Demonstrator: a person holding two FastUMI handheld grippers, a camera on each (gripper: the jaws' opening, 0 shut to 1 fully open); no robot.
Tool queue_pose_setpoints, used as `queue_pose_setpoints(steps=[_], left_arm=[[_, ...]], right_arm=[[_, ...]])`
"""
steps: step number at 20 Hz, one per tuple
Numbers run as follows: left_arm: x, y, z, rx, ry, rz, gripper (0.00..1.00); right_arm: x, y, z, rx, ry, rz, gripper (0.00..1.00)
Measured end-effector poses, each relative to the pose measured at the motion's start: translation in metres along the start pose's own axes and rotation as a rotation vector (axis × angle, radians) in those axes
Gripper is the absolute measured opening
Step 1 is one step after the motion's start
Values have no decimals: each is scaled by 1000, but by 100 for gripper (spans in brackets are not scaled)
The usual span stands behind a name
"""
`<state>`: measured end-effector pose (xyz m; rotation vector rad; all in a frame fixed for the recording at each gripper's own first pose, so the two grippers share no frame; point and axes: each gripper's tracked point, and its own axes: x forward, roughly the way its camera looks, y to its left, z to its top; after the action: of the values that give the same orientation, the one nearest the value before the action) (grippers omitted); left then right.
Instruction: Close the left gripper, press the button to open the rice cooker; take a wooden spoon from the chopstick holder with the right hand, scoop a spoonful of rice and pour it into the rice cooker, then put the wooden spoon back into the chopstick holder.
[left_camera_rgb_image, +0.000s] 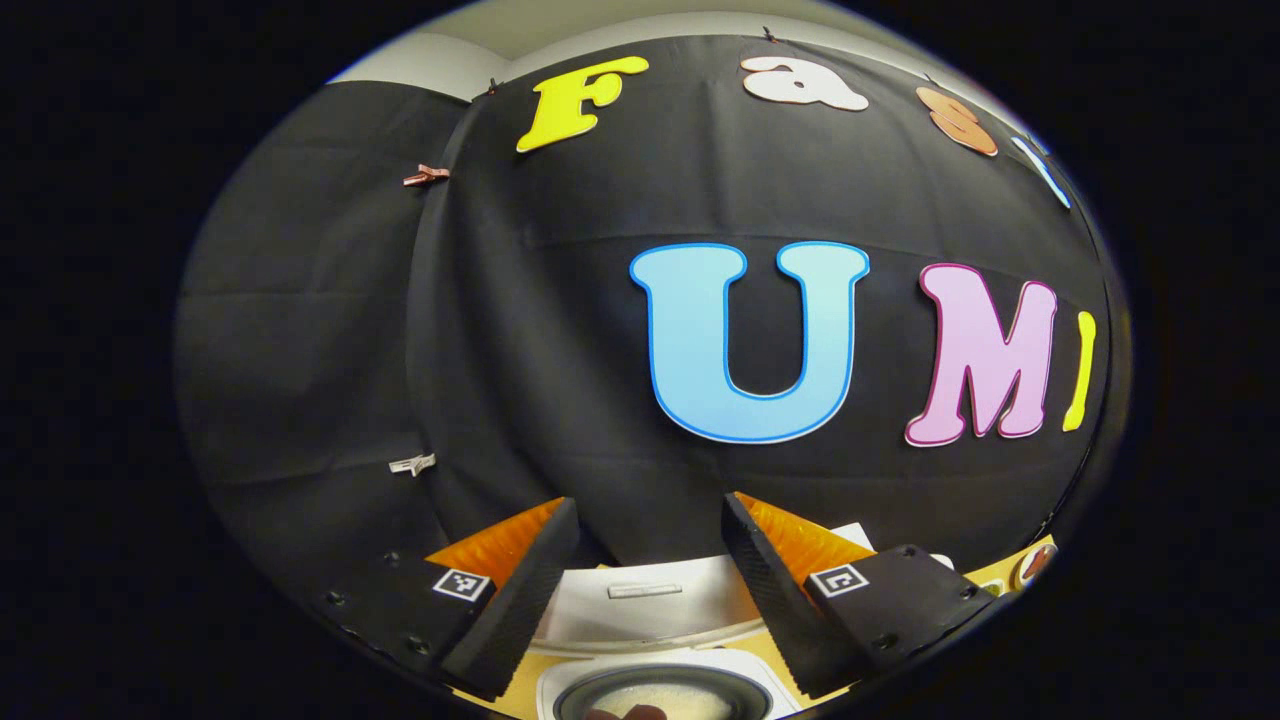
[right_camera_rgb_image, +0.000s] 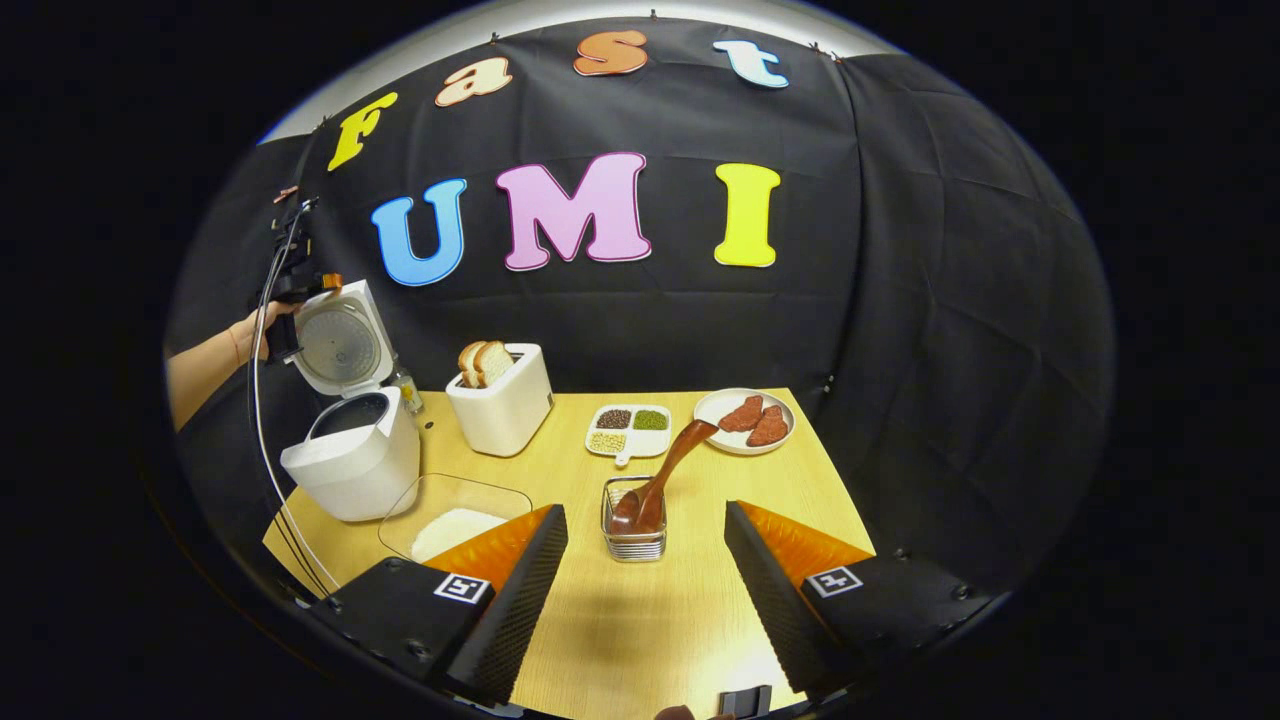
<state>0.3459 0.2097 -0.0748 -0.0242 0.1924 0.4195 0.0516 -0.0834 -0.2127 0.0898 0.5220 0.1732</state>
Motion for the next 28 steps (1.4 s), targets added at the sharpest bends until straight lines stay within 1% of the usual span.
queue_pose_setpoints(steps=[4, 7, 11, 14, 16, 20, 23, 26, 28], left_arm=[[-46, -9, -29, -8, 83, 5, 100], [-73, -14, -55, -7, 104, 15, 100], [-97, -19, -112, -39, 206, 38, 100], [-108, -24, -143, -30, 230, 45, 98], [-113, -25, -155, -26, 226, 49, 100], [-120, -28, -181, -21, 249, 55, 100], [-123, -29, -202, -11, 283, 60, 100], [-125, -30, -225, -14, 334, 71, 100], [-124, -33, -231, -16, 336, 84, 100]], right_arm=[[-2, 7, 9, 30, -22, 25, 99], [-9, 3, 11, 19, -33, 29, 99], [-18, -1, 15, 19, -50, 22, 99], [-24, -5, 13, 20, -51, 15, 99], [-27, -5, 8, 23, -43, 16, 99], [-29, 0, 1, 19, -33, 27, 99], [-27, 5, -2, 19, -27, 43, 99], [-25, 12, 2, -4, -36, 77, 99], [-21, 15, 5, -24, -43, 93, 99]])
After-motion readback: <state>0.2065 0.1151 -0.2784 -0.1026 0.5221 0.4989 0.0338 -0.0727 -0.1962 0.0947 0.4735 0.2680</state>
